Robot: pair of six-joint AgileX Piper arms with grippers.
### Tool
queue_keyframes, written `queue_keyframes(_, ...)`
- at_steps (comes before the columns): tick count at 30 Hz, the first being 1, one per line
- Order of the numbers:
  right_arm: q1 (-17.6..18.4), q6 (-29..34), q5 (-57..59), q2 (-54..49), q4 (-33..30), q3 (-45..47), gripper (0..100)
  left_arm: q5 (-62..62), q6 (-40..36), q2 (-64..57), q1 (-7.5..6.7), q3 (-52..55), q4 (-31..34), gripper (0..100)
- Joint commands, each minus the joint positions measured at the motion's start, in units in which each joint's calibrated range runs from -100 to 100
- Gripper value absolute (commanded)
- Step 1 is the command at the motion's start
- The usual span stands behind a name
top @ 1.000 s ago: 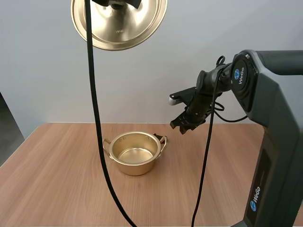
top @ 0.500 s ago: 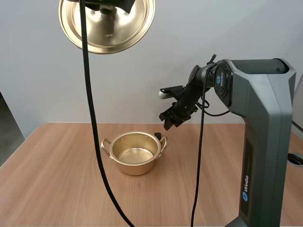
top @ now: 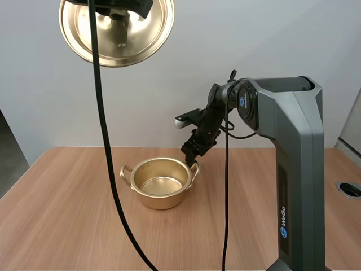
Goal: Open the pot, put the car inside, and close it
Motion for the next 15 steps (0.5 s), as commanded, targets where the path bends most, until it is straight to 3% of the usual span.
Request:
queue_keyframes(1, 0.02, -0.30, 0.57, 0.21, 0.54, -0.03, 88, -0.04, 0.04, 0.06, 0.02, 0.07, -0.10, 0)
queue_keyframes(9, 0.02, -0.30, 1.62, 0.48, 3.48, -0.03, 88, 0.13, 0.04, 0.06, 0.01, 0.07, -0.10, 0)
queue_keyframes(15, 0.17, -1.53, 1.94, 2.51, 1.29, -0.03, 88, 0.13, 0.04, 0.06, 0.01, 0.07, -0.10, 0)
